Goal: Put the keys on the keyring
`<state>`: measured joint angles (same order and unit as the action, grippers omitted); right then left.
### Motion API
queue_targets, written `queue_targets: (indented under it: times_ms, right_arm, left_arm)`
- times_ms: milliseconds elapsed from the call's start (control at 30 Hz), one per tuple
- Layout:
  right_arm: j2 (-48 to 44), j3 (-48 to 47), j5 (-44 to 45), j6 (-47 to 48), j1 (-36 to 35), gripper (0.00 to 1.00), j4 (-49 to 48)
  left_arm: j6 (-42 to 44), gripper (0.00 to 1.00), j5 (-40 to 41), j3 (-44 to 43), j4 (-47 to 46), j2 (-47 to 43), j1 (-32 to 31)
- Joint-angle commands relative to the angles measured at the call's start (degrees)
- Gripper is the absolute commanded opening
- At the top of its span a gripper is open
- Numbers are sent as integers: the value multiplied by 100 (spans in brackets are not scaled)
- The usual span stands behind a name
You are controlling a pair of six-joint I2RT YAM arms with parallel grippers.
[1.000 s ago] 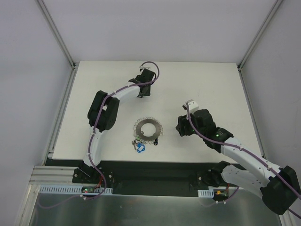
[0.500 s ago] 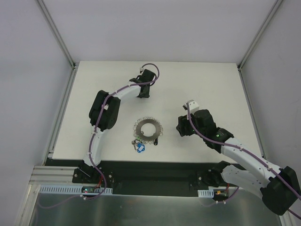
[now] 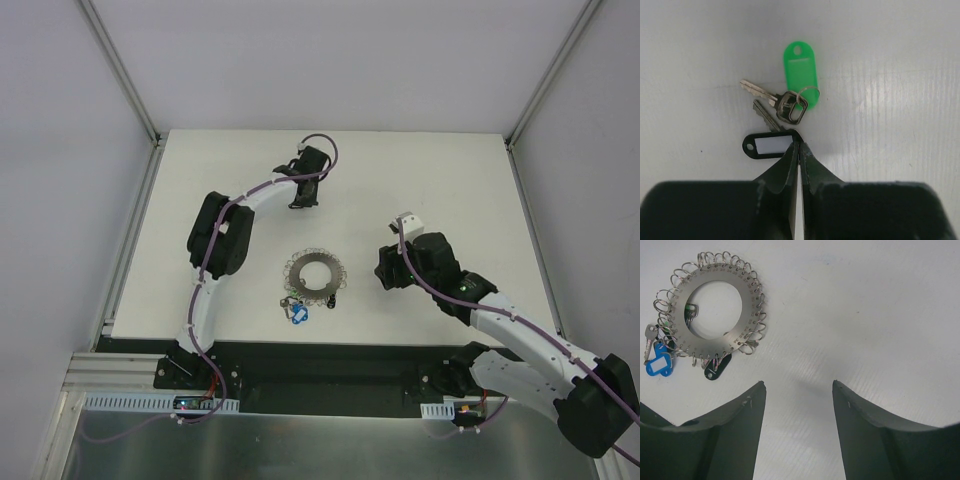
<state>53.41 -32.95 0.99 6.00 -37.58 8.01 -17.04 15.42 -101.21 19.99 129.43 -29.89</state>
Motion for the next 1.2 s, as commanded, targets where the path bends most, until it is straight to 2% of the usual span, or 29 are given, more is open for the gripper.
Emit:
queue_targets:
  times_ms: [0,300,467,733,967,1167]
  right_arm:
    - [-181,-71,-29,-37,41,58,-10]
    - [-699,-19,628,-169,41,59,157]
    - [-1235,131,1314,-459,41,59,420]
    - [-2141,368,2098,-723,32,59,903]
    - [-2484,430,2098,-732,41,59,1071]
    - [-2467,377,1905,-644,41,59,1089]
  left_arm:
    - [157,0,-565,338,251,-470,10]
    - [851,0,-1523,541,190,-989,-605]
    - [1298,0,-2086,182,119,-805,-1395]
    - [2046,0,-2245,-118,102,-480,-2407]
    - [2108,10,-2368,48,102,-374,-2645]
    - [1941,26,-1965,162,84,-637,-2645]
